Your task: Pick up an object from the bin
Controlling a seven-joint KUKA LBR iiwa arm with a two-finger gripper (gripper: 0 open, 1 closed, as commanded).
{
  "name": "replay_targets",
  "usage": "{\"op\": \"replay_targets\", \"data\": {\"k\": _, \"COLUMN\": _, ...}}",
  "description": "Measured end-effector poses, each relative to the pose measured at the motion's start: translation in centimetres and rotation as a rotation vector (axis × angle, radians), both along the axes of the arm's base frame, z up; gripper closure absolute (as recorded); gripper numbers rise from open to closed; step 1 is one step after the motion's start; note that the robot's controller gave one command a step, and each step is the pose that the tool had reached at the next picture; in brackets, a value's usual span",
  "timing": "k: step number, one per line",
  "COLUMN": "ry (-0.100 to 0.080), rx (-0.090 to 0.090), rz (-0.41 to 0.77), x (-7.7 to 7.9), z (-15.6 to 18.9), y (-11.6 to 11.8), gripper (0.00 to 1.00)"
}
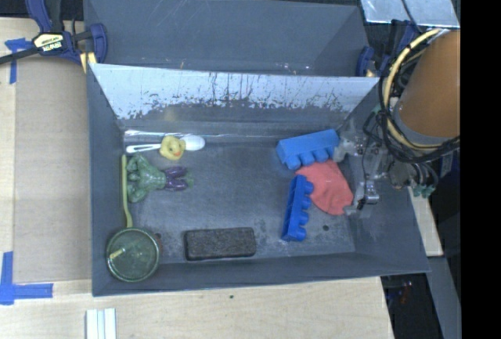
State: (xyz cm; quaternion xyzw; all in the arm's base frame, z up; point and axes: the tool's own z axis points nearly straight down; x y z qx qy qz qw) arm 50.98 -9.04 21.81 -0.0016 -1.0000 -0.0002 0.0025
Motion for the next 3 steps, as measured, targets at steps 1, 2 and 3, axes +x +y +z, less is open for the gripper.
{"op": "replay_targets", "data": {"k": 1, "ry": -0.009, "rx": -0.001, "rz": 0.003, "x": 0.2, "z": 0.5, "y": 0.0, "gripper": 0.0}}
{"op": "replay_targets", "data": {"k": 2, "ry": -0.01, "rx": -0.002, "rz": 0.182, "x": 1.5, "z": -5.1, "y": 1.6, "gripper": 0.0}}
{"op": "replay_targets", "data": {"k": 3, "ry": -0.015, "rx": -0.004, "rz": 0.555, "x": 3.2, "z": -6.1, "y": 2.2, "gripper": 0.0}}
